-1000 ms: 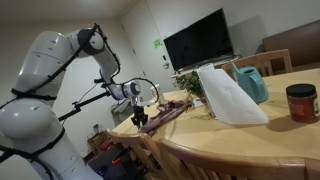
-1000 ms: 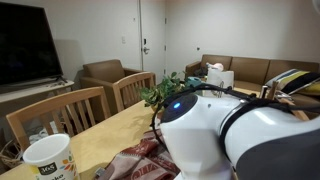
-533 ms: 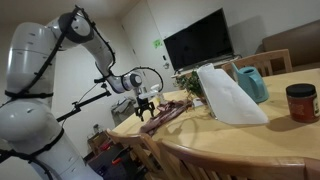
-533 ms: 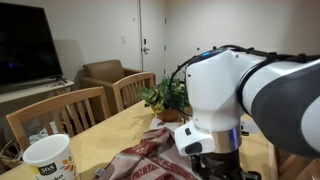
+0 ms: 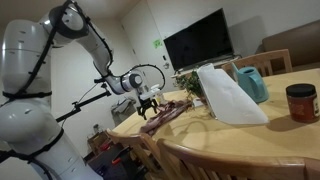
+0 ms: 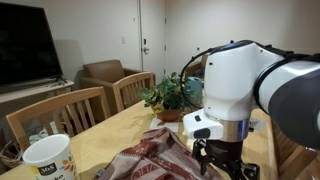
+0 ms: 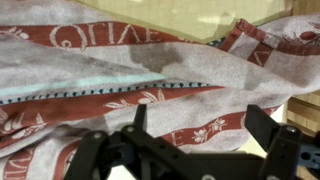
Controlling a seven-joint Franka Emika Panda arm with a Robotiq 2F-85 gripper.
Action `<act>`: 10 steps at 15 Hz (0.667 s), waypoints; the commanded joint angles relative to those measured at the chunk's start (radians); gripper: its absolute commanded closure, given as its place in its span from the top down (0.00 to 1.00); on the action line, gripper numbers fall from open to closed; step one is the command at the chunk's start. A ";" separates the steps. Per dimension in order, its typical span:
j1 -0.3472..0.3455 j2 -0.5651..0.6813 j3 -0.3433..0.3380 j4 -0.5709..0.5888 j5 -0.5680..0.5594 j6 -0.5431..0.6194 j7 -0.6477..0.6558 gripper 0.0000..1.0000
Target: Straighten the red cloth
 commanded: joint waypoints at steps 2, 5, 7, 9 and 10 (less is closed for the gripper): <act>-0.042 0.034 0.038 -0.003 0.054 0.074 -0.079 0.95; -0.047 0.036 0.043 0.006 0.074 0.060 -0.089 0.65; -0.042 0.038 0.036 0.020 0.071 0.050 -0.079 0.59; -0.033 0.045 0.026 0.038 0.064 0.046 -0.068 0.44; -0.033 0.049 0.026 0.047 0.064 0.046 -0.069 0.37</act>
